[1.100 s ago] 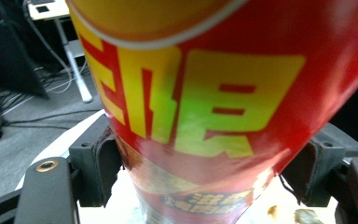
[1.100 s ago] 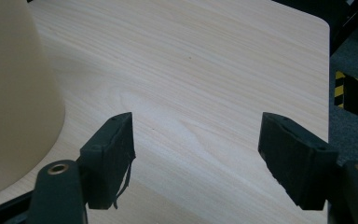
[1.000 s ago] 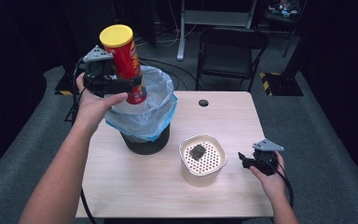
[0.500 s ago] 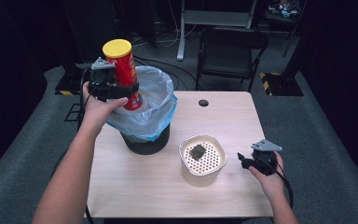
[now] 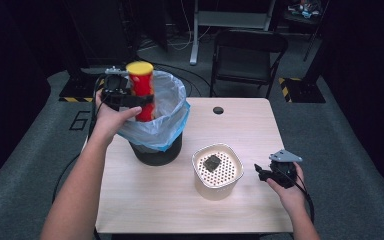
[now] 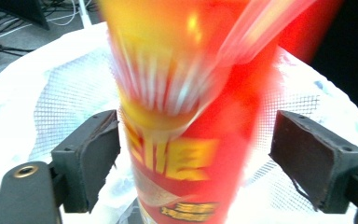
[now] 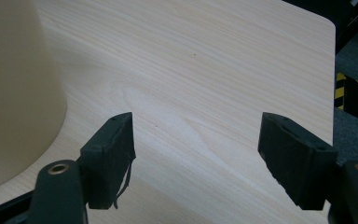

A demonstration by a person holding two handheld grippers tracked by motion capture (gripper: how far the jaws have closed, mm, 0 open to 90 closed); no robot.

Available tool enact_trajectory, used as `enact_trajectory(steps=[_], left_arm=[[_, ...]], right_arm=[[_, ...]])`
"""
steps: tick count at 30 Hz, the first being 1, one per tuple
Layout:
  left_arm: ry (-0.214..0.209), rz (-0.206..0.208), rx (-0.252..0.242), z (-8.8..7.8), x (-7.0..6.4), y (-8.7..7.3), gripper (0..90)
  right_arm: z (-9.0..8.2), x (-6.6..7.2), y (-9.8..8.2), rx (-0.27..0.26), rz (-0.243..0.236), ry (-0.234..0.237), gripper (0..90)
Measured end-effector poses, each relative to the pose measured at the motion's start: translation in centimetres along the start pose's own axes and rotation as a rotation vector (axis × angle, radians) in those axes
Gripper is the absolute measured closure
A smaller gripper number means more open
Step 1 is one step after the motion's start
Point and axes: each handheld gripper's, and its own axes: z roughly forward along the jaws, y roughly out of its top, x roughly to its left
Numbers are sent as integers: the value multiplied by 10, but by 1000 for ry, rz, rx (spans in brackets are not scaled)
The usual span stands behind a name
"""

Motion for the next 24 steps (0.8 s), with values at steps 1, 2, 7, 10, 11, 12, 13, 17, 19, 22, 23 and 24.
enact_trajectory(steps=[1,2,7,10,11,12,13,17,19,22,23,24], left_arm=[[8,2,-1,-1,0,0,144],[18,-1,-5,-3,0,0,142],[13,25,-7,-15,0,-3,155],[-5,47,-43,-27,-3,-7,194],[-19,57,-52,-33,-4,-9,207],[-38,65,-61,-39,-5,-12,229],[-53,69,-69,-43,-5,-14,247],[-98,111,-83,-65,-12,-32,290],[-117,140,-94,-75,-16,-41,303],[-135,158,-109,-89,-19,-54,339],[-141,156,-111,-94,-20,-58,354],[-145,160,-111,-97,-20,-63,382]], right_arm=[[0,0,0,0,3,-1,266],[0,0,0,2,1,0,266],[-1,0,0,1,1,-2,266],[-1,0,0,1,0,-6,266],[-1,0,0,1,-1,-6,266],[-1,0,0,2,-1,-7,266],[-1,0,0,3,-1,-8,266],[-1,0,0,-1,-1,-12,266],[-1,0,0,1,-1,-10,266],[-2,0,0,-2,2,-13,266],[-2,1,0,-1,1,-14,266],[-2,1,0,-1,5,-16,266]])
